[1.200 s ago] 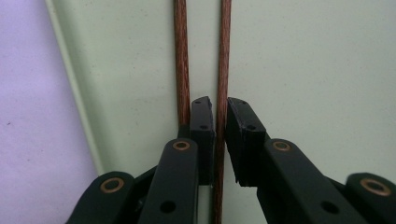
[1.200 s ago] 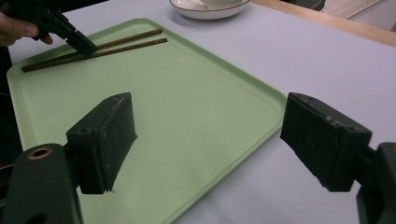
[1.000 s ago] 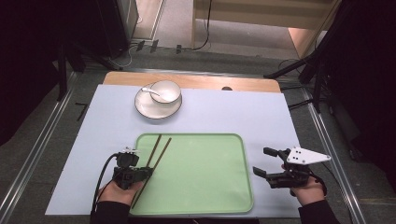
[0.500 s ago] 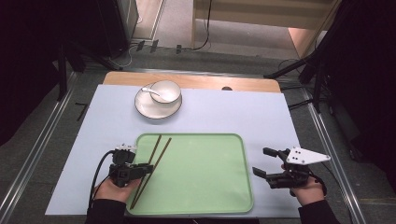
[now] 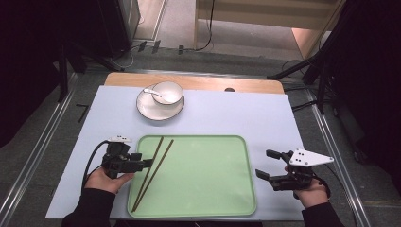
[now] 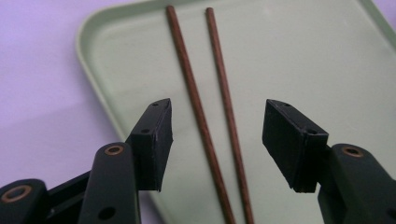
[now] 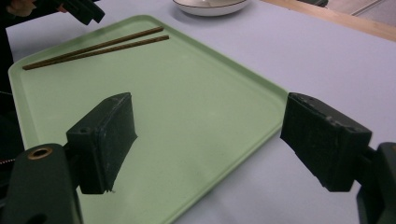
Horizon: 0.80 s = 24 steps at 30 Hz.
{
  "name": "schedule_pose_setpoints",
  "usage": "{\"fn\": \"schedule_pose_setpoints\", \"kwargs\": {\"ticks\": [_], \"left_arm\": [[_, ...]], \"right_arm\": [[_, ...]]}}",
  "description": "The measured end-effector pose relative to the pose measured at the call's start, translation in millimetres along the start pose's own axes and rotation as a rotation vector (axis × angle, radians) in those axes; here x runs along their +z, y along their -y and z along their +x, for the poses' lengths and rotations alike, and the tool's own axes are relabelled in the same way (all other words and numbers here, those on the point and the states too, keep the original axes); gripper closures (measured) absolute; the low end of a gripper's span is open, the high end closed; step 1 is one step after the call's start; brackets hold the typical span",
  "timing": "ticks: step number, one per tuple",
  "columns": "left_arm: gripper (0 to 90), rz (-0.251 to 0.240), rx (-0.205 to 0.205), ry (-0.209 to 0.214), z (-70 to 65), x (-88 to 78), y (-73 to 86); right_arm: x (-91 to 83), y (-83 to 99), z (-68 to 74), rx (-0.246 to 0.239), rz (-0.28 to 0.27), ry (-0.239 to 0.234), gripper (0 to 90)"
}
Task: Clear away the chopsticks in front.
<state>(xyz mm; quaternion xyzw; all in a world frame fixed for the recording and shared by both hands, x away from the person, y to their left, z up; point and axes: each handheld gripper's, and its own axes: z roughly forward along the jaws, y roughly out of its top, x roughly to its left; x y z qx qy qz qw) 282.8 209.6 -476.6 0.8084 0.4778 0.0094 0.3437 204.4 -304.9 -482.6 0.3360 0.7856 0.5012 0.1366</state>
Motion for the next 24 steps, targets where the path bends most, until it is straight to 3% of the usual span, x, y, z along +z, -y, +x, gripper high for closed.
{"fn": "schedule_pose_setpoints", "kwargs": {"ticks": [7, 12, 16, 24], "left_arm": [[37.3, -0.048, 0.045, 0.014, 20.2, -18.5, -3.4], [36.7, -0.081, 0.021, 0.031, 36.1, -35.5, 2.6], [36.7, -0.101, 0.029, 0.04, 42.2, -47.1, 8.2], [35.5, -0.147, 0.1, 0.02, 45.3, -68.4, 23.5]], "right_arm": [[0.4, 1.2, -1.0, 0.007, 0.006, 0.001, 18.0], [1.2, 1.9, -1.5, 0.011, 0.012, -0.001, 18.0], [1.3, 2.0, -1.7, 0.011, 0.015, -0.001, 17.9], [0.0, 2.4, -3.0, 0.017, 0.005, -0.001, 17.9]]}}
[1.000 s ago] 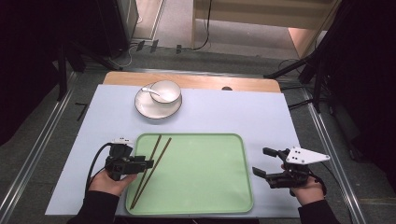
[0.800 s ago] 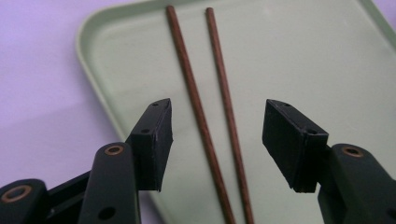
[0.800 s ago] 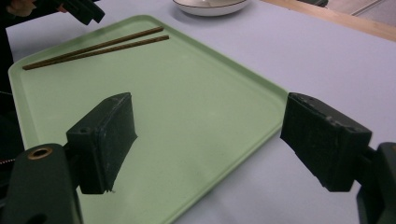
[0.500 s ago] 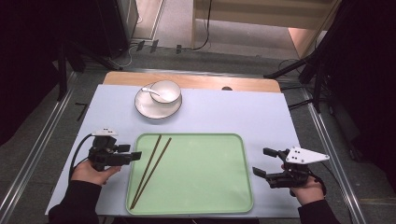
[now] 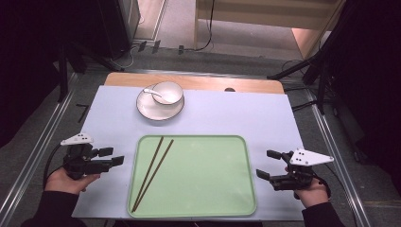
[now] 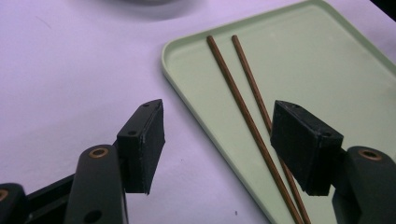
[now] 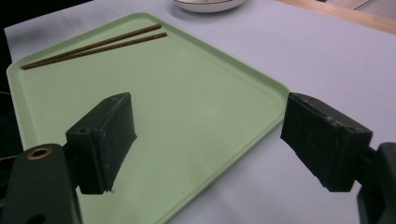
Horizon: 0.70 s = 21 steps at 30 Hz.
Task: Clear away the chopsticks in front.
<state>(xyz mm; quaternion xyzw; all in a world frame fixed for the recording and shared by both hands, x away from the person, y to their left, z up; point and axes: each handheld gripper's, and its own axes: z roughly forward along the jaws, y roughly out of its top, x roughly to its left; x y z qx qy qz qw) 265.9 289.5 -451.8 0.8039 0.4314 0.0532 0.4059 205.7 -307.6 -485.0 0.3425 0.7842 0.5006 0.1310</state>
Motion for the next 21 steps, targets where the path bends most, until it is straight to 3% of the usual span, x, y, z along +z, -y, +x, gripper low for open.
{"fn": "schedule_pose_setpoints", "kwargs": {"ticks": [6, 10, 21], "left_arm": [[34.9, -0.027, 0.03, -0.021, -1.4, -10.3, 7.9], [34.7, -0.049, 0.023, -0.028, 0.0, -13.8, 11.6], [34.1, -0.049, 0.019, -0.023, 2.3, -11.8, 12.6]], "right_arm": [[-1.0, -0.1, -0.1, 0.005, -0.009, 0.001, 17.9], [-1.7, -0.5, 0.2, 0.004, -0.013, 0.0, 17.9], [-1.3, -0.4, 0.1, 0.006, -0.011, -0.001, 17.9]]}}
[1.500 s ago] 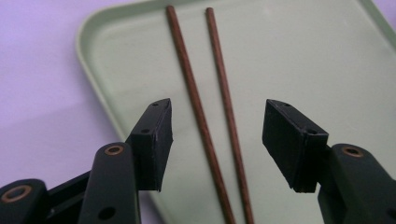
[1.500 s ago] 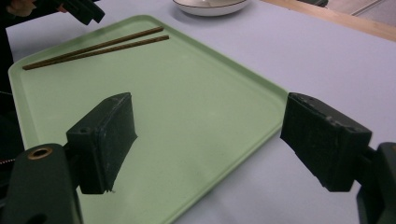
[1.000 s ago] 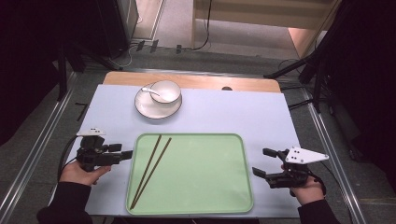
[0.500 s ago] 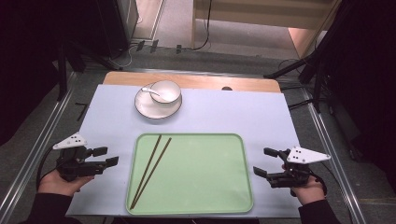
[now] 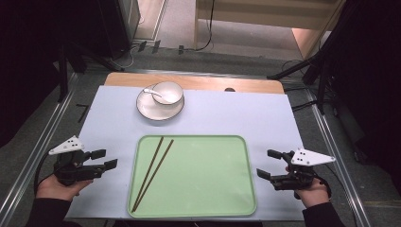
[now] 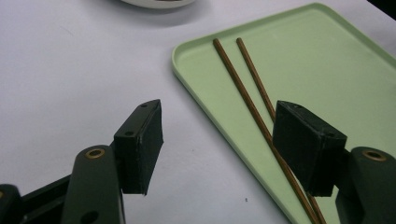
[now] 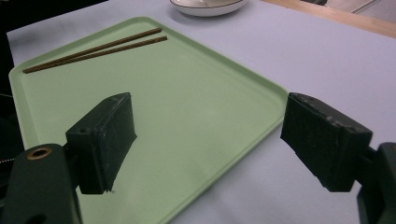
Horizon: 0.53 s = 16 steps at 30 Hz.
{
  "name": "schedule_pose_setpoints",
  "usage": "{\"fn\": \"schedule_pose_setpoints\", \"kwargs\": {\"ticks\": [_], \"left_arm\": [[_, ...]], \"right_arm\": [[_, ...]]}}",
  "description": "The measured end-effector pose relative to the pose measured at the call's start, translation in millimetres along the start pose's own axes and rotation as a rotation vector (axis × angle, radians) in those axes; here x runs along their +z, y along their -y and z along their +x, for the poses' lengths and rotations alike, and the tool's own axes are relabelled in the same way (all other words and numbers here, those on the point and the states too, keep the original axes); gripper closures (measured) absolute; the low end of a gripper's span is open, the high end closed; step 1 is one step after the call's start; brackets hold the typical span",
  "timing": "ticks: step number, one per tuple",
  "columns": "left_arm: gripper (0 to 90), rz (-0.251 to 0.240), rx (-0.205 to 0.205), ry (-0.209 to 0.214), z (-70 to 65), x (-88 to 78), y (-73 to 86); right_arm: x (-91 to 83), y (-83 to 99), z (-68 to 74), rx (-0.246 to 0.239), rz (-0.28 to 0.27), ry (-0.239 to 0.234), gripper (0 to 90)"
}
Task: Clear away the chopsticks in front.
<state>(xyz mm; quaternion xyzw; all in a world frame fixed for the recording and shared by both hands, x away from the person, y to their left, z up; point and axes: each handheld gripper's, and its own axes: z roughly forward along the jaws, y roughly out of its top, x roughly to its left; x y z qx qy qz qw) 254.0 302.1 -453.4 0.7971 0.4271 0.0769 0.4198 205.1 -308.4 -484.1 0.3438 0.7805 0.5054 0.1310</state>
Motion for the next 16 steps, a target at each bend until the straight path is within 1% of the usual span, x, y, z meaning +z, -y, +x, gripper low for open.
{"fn": "schedule_pose_setpoints", "kwargs": {"ticks": [9, 16], "left_arm": [[34.0, 0.012, 0.003, 0.007, -0.3, 1.8, 0.8], [33.9, 0.011, 0.0, 0.01, 0.1, 1.6, 1.1]], "right_arm": [[0.2, 0.0, 0.3, -0.003, -0.001, -0.003, 17.9], [0.3, -0.1, 0.3, -0.005, 0.0, -0.005, 17.9]]}}
